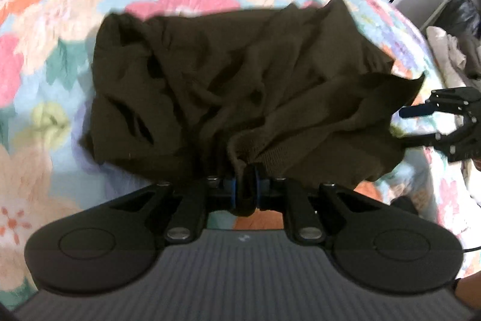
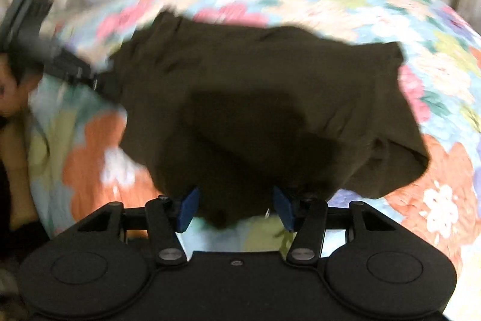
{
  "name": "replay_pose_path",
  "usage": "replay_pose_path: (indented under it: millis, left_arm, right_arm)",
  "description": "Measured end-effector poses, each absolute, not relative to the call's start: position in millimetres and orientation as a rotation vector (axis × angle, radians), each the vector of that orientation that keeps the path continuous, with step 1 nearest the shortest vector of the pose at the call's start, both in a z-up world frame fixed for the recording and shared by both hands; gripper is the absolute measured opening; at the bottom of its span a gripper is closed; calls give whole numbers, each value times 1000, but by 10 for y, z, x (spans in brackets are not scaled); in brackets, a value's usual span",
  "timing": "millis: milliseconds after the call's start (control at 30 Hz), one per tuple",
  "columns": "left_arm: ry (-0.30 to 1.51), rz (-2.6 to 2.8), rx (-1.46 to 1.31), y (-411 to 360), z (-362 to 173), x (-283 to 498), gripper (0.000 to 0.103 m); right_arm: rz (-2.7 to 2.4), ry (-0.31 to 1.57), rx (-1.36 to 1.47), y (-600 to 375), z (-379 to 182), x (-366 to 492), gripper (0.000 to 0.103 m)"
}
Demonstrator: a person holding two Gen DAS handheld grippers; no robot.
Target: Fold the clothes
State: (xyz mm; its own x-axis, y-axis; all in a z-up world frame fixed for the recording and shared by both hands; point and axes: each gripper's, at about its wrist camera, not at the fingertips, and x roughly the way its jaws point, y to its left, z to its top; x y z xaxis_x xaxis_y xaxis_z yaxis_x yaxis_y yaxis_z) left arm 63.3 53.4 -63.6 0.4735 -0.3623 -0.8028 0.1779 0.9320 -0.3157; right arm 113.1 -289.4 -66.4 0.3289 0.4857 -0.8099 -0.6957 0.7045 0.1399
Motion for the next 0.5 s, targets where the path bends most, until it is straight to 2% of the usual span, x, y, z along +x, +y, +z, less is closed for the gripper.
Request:
replay_pose_path:
  millis: [100, 200, 400, 500]
  left_arm:
    - [1005, -332, -194, 554, -591, 614, 14]
    - [1032, -324, -237, 614, -673, 628, 14]
    - [1048, -323, -240, 584, -736, 635, 14]
    - [1054, -322, -239, 587, -740, 618, 14]
  right_arm:
    - [721, 869, -143, -3039, -486, 1180, 60]
    - [648, 805, -195, -3087, -401, 1216, 61]
    - [598, 870, -314, -3037, -715, 1403, 63]
    - [571, 859, -166, -3147, -759, 1445, 63]
